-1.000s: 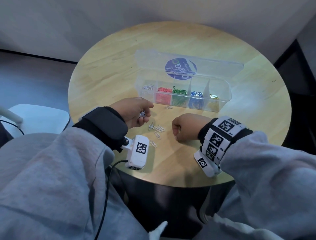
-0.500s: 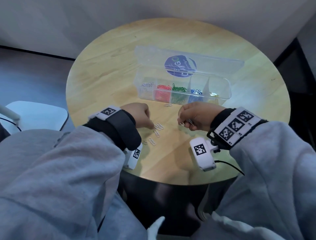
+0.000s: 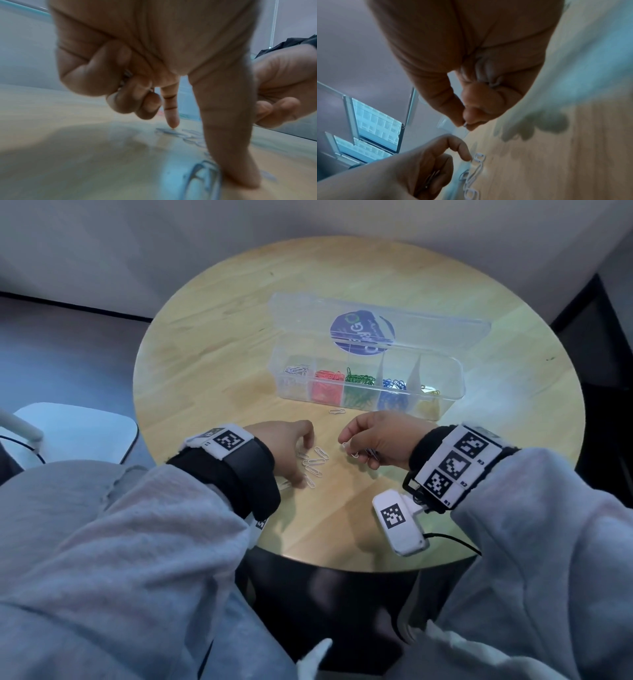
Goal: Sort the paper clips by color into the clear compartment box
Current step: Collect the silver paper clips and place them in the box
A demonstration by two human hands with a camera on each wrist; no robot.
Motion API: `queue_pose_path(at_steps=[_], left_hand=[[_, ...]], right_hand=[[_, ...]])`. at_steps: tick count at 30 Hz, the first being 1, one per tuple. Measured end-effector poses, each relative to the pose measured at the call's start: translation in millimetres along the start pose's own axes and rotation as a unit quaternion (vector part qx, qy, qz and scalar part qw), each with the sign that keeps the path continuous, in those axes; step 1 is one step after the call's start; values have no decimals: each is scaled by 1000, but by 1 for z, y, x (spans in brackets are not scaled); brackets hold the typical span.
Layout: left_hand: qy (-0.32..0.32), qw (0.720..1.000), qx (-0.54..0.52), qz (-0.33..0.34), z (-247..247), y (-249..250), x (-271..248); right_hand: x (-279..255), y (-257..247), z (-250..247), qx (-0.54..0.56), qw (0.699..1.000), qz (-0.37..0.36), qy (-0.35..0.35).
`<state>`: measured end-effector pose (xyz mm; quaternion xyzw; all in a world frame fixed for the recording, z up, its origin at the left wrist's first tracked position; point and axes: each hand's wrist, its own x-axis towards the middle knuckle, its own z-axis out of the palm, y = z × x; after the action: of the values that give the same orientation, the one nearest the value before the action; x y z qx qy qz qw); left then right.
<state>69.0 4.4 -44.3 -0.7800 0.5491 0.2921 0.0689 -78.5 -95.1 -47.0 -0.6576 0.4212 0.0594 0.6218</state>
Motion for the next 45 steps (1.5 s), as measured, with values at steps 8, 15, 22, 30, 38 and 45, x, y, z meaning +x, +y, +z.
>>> queue_pose_path(at_steps=[8,15,22,30,38,45], left_hand=[[32,999,-7,29,5,5,6],[40,998,16,38,7,11,8],[17,999,29,21,7,14,6],[-6,1000,8,11,7,11,6],[-25,913,-406,-25,-28,-2,-3],[-58,744,-665,7,-38,-15,-11]], right_hand=[[1,1,1,-53,999,5,11],[0,0,5,-77,997,7,13],[-2,1,4,-28,999,42,5],[0,-1,7,46,997,51,41],[0,-6,9,-172,984,-1,52],[2,-14,21,-336,936,-69,80]])
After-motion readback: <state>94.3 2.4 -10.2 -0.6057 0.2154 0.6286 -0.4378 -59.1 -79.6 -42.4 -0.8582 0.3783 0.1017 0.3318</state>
